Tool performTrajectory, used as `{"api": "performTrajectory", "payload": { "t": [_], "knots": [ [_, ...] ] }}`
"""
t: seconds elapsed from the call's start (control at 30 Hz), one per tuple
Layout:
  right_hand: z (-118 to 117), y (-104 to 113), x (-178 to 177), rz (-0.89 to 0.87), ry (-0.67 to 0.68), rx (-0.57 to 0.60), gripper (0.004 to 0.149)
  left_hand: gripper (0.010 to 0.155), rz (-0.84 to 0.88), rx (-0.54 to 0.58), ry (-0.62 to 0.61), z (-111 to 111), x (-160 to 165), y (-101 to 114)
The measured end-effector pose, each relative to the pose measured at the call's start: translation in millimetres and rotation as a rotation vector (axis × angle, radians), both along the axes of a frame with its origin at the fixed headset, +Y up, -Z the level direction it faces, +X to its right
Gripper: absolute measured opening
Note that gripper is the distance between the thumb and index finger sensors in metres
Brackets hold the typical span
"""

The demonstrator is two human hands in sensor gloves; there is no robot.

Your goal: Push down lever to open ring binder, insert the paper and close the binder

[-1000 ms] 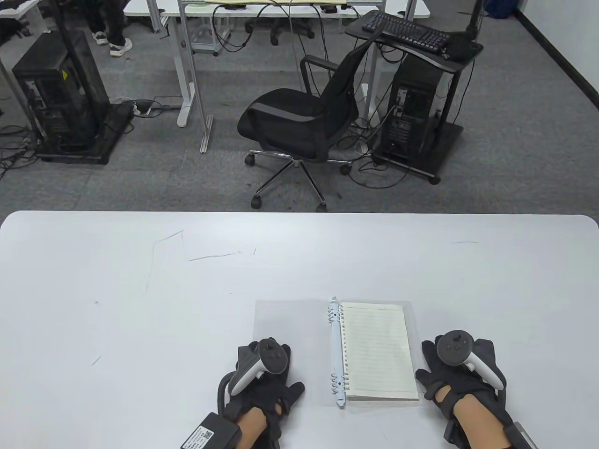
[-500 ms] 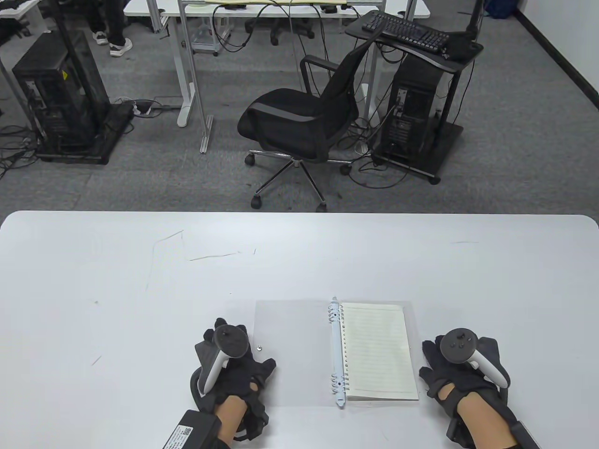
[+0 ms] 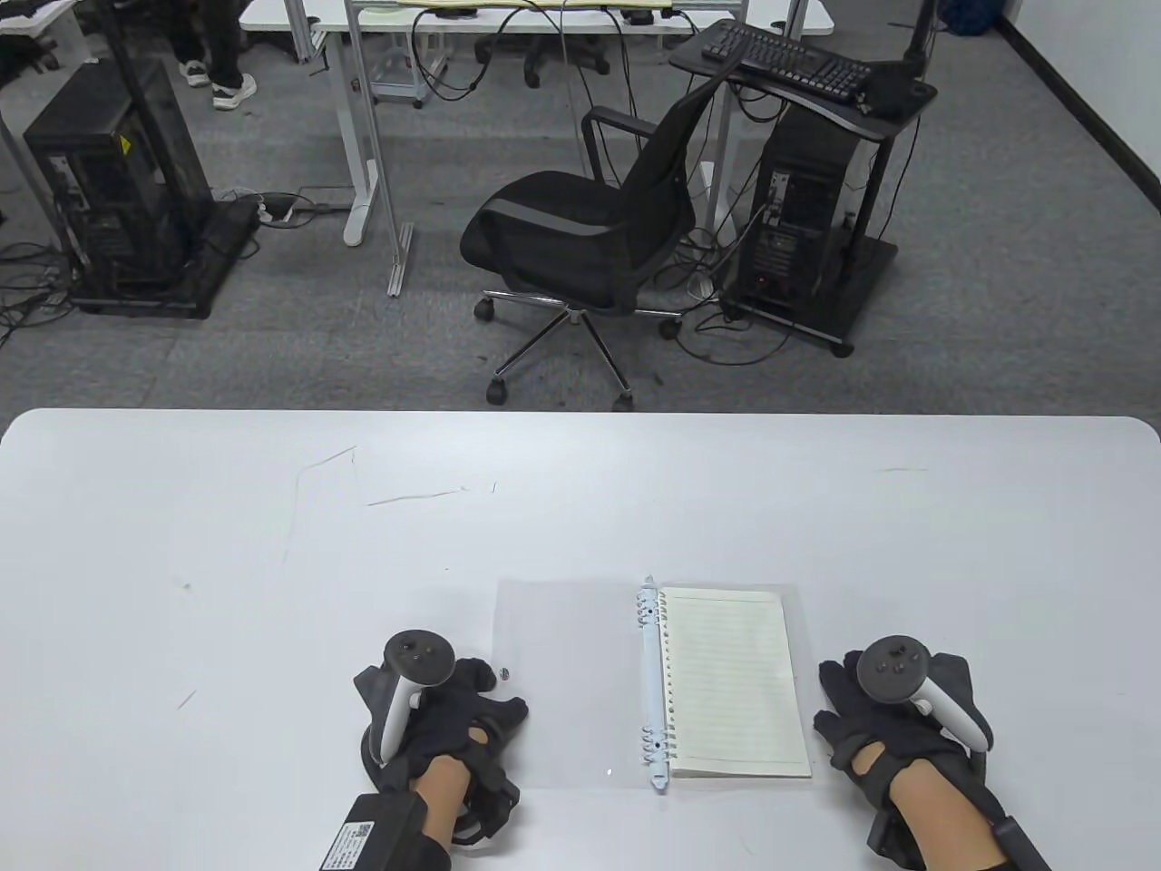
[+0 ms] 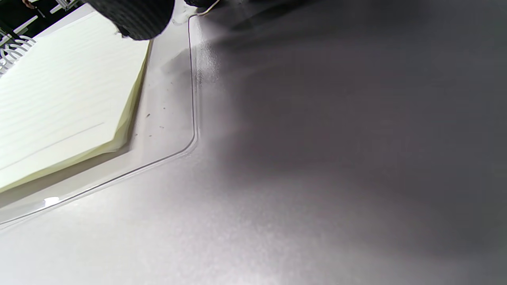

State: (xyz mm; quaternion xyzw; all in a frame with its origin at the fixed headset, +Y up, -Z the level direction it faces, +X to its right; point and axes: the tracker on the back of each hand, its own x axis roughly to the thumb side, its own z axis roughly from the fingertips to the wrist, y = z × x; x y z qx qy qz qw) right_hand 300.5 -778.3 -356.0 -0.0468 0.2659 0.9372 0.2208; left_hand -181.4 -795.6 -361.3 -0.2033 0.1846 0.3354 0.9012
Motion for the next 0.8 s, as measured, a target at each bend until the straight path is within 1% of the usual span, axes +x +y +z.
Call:
{"api": "performTrajectory", "payload": {
  "t": [0.03, 0.07, 0.1, 0.13, 0.17, 0.2, 0.3, 0.37, 0.43, 0.5, 0.63, 0.73, 0.8],
  "knots": [
    [0, 0, 1, -0.008, -0.001, -0.002, 0.068, 0.051, -0.007, 0.012, 0.006, 1, -1, 2],
    [0, 0, 1, -0.021, -0.004, -0.003, 0.068, 0.046, 0.000, 0.026, 0.004, 1, -1, 6],
    [0, 0, 2, -0.032, -0.007, -0.004, 0.068, 0.044, 0.022, 0.037, 0.003, 2, -1, 11],
    [1, 0, 3, -0.048, -0.009, -0.009, 0.068, 0.042, 0.078, 0.063, 0.015, 3, -1, 19],
    [1, 0, 4, -0.058, -0.009, -0.012, 0.068, 0.041, 0.114, 0.082, 0.022, 4, 0, 25],
    [2, 0, 4, -0.071, -0.011, -0.015, 0.068, 0.041, 0.165, 0.108, 0.028, 4, 3, 35],
    [2, 1, 6, -0.102, -0.018, -0.020, 0.068, 0.040, 0.241, 0.147, 0.007, 3, 13, 63],
    [2, 1, 7, -0.121, -0.022, -0.025, 0.068, 0.040, 0.238, 0.171, -0.036, 1, 25, 85],
    [2, 1, 8, -0.123, -0.022, -0.026, 0.067, 0.040, 0.266, 0.160, -0.093, -4, 42, 102],
    [2, 2, 8, -0.126, -0.021, -0.026, 0.067, 0.039, 0.299, 0.159, -0.126, -6, 60, 113],
    [2, 2, 9, -0.141, -0.022, -0.028, 0.067, 0.040, 0.331, 0.169, -0.201, -11, 101, 124],
    [2, 2, 11, -0.157, -0.026, -0.033, 0.066, 0.039, 0.383, 0.156, -0.253, -15, 140, 122],
    [2, 2, 12, -0.163, -0.026, -0.036, 0.066, 0.040, 0.382, 0.143, -0.281, -17, 161, 118]
  ]
}}
